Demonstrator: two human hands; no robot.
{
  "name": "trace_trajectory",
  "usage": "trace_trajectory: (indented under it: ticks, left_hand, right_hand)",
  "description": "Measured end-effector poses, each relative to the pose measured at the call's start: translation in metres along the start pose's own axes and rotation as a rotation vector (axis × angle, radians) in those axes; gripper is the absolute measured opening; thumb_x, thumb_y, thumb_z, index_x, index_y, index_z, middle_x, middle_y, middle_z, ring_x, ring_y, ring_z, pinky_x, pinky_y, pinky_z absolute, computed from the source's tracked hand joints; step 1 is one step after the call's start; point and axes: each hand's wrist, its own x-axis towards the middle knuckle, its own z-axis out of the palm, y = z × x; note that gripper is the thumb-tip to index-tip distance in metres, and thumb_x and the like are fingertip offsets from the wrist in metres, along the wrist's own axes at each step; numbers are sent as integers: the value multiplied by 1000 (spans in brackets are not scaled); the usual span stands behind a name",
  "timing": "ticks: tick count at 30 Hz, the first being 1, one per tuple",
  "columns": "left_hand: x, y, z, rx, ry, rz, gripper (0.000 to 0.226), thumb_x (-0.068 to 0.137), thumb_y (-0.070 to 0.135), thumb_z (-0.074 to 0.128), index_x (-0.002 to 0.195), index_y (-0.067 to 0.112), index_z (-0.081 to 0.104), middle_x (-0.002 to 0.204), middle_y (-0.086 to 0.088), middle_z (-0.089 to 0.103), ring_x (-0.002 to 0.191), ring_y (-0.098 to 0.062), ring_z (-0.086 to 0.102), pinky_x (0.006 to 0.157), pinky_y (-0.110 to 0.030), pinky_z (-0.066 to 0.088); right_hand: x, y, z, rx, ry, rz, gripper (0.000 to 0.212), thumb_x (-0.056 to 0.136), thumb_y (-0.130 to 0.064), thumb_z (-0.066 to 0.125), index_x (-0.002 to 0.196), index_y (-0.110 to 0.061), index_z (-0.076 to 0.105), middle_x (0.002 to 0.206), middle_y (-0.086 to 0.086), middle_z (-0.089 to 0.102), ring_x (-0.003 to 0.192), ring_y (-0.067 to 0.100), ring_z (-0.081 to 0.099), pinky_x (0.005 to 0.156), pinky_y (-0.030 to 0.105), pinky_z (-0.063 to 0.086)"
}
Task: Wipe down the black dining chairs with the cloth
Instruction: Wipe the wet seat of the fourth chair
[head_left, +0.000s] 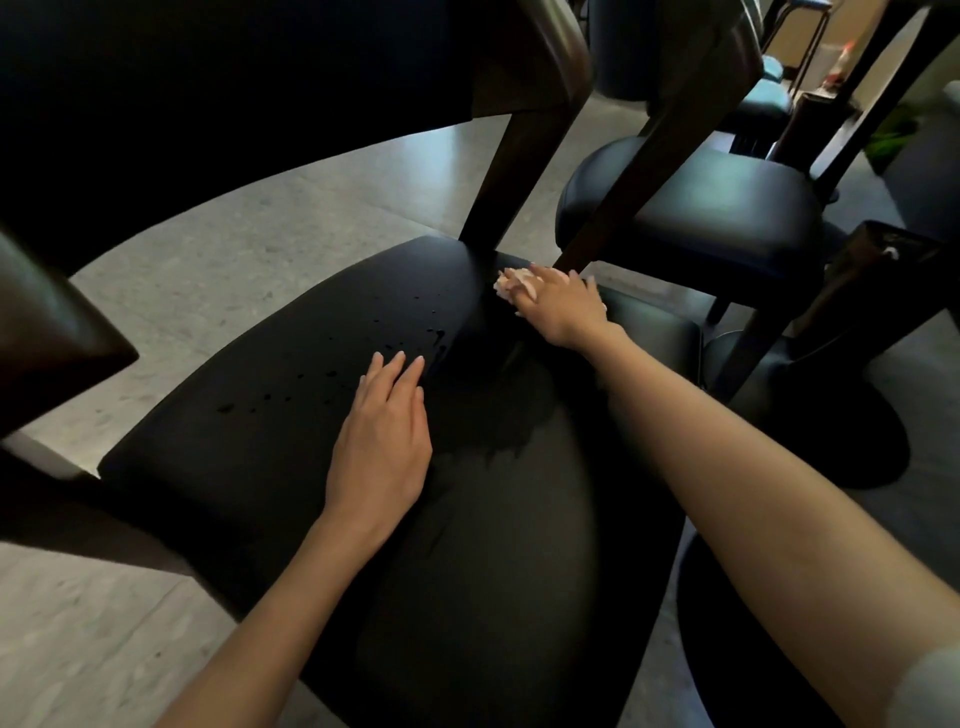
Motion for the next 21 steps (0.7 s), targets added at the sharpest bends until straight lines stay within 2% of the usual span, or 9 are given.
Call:
trace_trajectory:
  ticks: [3, 6, 10, 14, 17, 19, 21]
  left_hand:
    - [-1, 0, -1, -15, -2, 2, 43, 105, 25, 30, 148, 21, 33, 157, 4, 26, 147, -8, 8, 115, -24, 9]
    - [-2, -1, -3, -20, -6, 11, 43, 105, 23, 31, 147, 19, 35, 157, 3, 27, 147, -8, 8, 114, -23, 8]
    - [-3, -2, -3, -7, -23, 15, 42, 104, 22, 34, 145, 19, 38, 157, 1, 27, 148, -12, 8, 116, -29, 11]
    - [-2, 0, -2, -4, -26, 13, 42, 104, 23, 34, 145, 20, 37, 157, 0, 27, 148, -15, 9, 119, -34, 15]
    - [-2, 0, -1, 8, -20, 11, 42, 104, 25, 32, 146, 21, 37, 157, 0, 26, 148, -14, 9, 119, -33, 13]
    - [-2, -1, 0, 8, -18, 10, 43, 104, 25, 32, 146, 22, 36, 157, 1, 26, 148, -14, 9, 118, -32, 12]
    - [-2, -1, 1, 1, -12, 8, 43, 104, 26, 32, 146, 22, 36, 158, 2, 25, 148, -13, 8, 118, -31, 12]
  right_hand:
    - [-9, -2, -4, 47, 53, -129, 47, 104, -34, 35, 145, -12, 41, 146, 10, 44, 133, 33, 41, 110, 42, 33]
    - [-22, 9, -7, 73, 54, -144, 45, 100, -13, 42, 144, -6, 41, 149, 12, 42, 137, 28, 38, 112, 39, 32]
    - [-43, 49, -8, 26, 103, -44, 47, 93, -4, 46, 140, -4, 47, 145, 14, 45, 131, 35, 44, 107, 43, 40]
    - [-69, 90, -16, 9, 145, 163, 43, 93, -1, 43, 135, 1, 49, 136, 22, 51, 124, 39, 48, 103, 43, 40]
    - [-76, 87, -24, 22, 219, 254, 37, 94, 0, 43, 130, 3, 51, 128, 26, 53, 117, 43, 51, 94, 43, 43]
    - [-67, 64, -24, 66, 334, 115, 42, 95, -3, 47, 137, -3, 48, 132, 23, 52, 121, 40, 50, 98, 43, 42]
    - [-46, 30, -24, 90, 351, -74, 39, 95, -4, 50, 134, -6, 52, 130, 18, 54, 119, 34, 52, 99, 43, 45]
